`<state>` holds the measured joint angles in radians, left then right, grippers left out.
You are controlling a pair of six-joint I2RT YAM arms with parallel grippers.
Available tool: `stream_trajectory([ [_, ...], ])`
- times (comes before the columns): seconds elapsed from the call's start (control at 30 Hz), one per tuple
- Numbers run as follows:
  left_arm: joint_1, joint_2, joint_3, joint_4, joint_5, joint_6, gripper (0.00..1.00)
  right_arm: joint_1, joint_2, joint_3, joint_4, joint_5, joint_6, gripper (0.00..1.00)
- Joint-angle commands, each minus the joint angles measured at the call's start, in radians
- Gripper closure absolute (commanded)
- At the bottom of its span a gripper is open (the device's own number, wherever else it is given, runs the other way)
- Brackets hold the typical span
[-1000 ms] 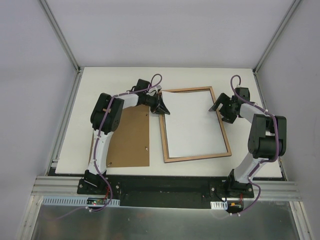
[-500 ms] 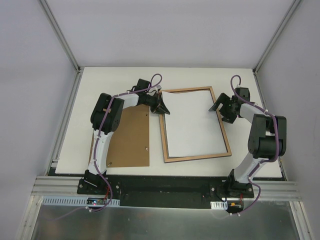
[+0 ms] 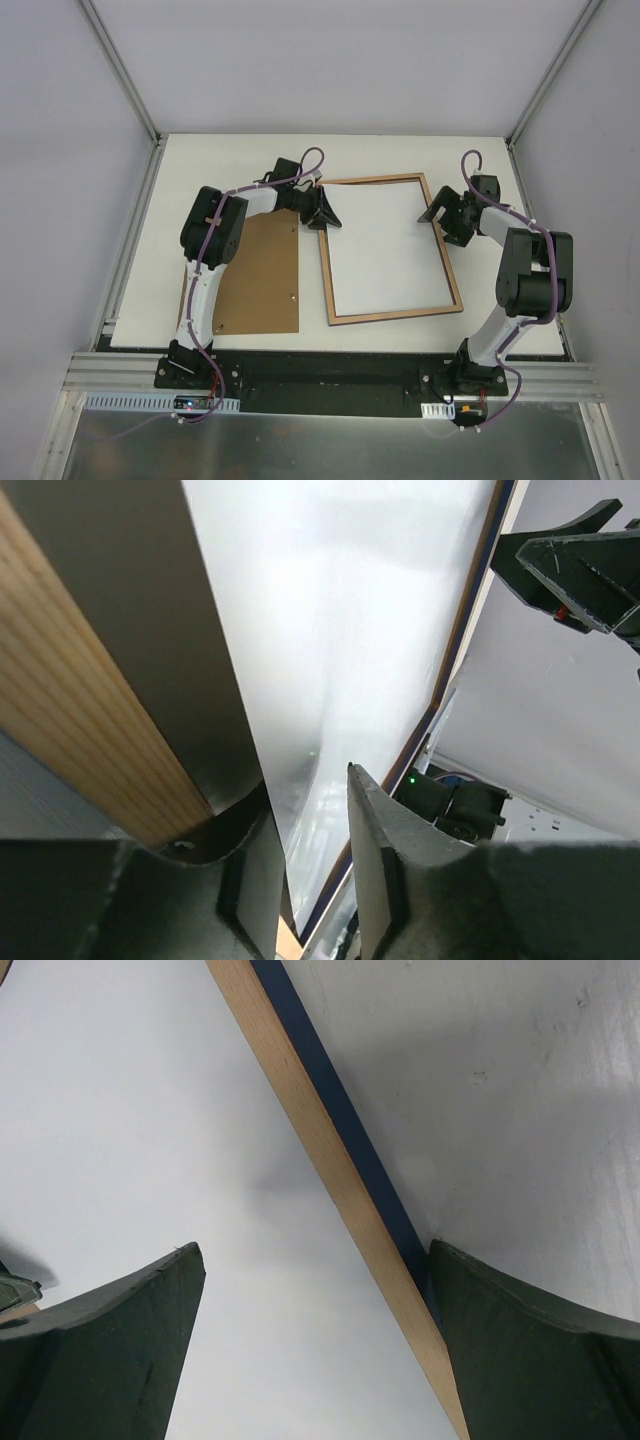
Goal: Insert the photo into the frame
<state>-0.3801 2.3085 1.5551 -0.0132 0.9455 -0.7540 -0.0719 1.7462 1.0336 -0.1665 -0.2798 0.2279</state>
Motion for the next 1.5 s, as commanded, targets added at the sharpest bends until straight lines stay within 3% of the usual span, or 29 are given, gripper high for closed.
stream_trajectory([
  [0.0,-0.006,-0.09,-0.004,-0.034,-0.031,0.044,0.69,-0.005,-0.033,-0.007,0.01,-0.019,0.004,0.04],
  [0.3,0.001,-0.156,0.003,-0.163,-0.114,0.149,0.52,-0.005,-0.031,-0.004,0.007,-0.012,0.001,0.04],
  [0.63,0.035,-0.3,-0.075,-0.238,-0.227,0.206,0.49,-0.005,-0.033,-0.001,0.004,-0.016,0.001,0.04],
  [0.77,0.046,-0.389,-0.15,-0.277,-0.358,0.222,0.48,0.004,-0.05,-0.001,-0.016,0.014,-0.009,0.04],
  [1.0,0.07,-0.586,-0.38,-0.298,-0.626,0.176,0.49,0.072,-0.145,0.054,-0.143,0.234,-0.067,0.04],
  [1.2,0.047,-0.739,-0.565,-0.295,-0.755,0.107,0.54,0.26,-0.229,0.051,-0.18,0.274,-0.059,0.04],
  [1.37,0.073,-0.914,-0.737,-0.297,-0.976,0.006,0.53,0.55,-0.235,0.068,-0.163,0.326,0.011,0.01],
  [1.47,0.121,-0.981,-0.802,-0.301,-0.998,-0.033,0.53,0.728,-0.165,0.143,-0.171,0.373,0.039,0.06],
])
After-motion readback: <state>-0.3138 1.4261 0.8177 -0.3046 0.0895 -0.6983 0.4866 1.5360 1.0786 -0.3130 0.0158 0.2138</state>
